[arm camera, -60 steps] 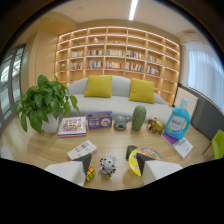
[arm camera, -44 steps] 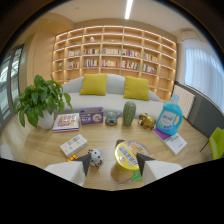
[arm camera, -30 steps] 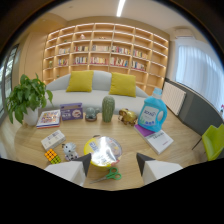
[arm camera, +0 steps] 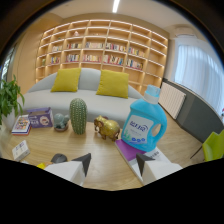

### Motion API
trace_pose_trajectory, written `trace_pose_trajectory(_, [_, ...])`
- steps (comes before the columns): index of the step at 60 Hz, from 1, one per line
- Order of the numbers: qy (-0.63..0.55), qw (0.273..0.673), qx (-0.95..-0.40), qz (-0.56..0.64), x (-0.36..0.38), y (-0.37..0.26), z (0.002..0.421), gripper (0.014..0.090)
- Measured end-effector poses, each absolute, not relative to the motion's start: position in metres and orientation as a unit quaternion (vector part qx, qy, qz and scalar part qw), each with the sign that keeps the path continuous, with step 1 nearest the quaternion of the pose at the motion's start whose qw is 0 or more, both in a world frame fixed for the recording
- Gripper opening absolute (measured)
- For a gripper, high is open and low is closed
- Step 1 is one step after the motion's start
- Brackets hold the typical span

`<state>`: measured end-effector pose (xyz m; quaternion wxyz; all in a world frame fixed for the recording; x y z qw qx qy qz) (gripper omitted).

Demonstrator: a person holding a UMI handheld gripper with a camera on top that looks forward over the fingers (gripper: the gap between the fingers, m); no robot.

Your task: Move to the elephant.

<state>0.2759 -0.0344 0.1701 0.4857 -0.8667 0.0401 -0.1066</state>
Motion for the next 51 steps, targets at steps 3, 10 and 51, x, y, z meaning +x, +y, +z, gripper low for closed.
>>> trace_pose_trajectory(3, [0.037, 0.485, -0.868, -0.101, 0.281, -0.012, 0.161, 0.0852])
trace_pose_trajectory(10, [0.029, 0.482, -0.871, -0.092, 0.288, 0.032, 0.136, 0.0851])
trace_pose_trajectory(51, [0.028, 0.465, -0.881, -0.081, 0.29, 0.092, 0.075, 0.0853])
